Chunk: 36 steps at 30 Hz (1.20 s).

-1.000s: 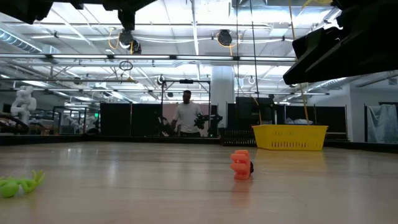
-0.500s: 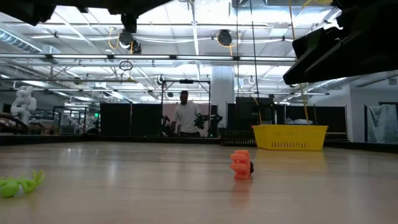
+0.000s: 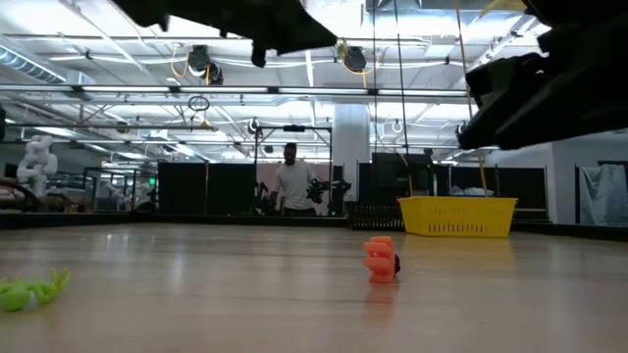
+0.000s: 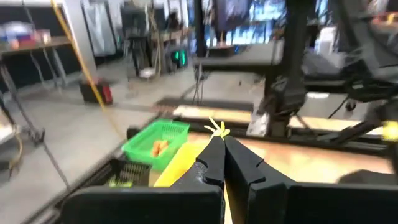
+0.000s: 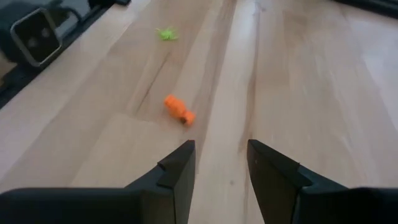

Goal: Sort Halloween decoration
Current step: Put the green spider toy into the black basket

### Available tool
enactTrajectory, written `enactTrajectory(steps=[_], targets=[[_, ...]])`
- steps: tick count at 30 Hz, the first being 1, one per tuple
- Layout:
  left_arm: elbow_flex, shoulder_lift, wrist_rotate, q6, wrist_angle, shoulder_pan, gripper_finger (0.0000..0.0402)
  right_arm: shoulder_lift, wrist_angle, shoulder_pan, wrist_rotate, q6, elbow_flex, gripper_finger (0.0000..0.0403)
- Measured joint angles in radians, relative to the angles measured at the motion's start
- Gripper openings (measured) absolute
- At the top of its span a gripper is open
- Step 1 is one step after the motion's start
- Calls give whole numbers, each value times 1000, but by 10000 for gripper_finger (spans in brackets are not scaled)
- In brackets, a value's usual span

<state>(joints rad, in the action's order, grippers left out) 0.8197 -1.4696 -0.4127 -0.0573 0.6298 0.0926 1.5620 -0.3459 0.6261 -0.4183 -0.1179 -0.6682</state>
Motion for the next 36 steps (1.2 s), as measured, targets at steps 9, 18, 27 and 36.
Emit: enactTrajectory(steps=[9,18,27,36], targets=[[162,0,158,60,-243,-201,0,-3,55,58,3,-1,0,132],[262,-102,271,81,-257,-361,0,-68,86,96,1,-1,0,132],[481,-372,294,119,-307,-445,0,-143,166,148,0,-59,0,132],[696,-572,304,182,-578,-490,0,-175,200,205,-5,-108,0,132]])
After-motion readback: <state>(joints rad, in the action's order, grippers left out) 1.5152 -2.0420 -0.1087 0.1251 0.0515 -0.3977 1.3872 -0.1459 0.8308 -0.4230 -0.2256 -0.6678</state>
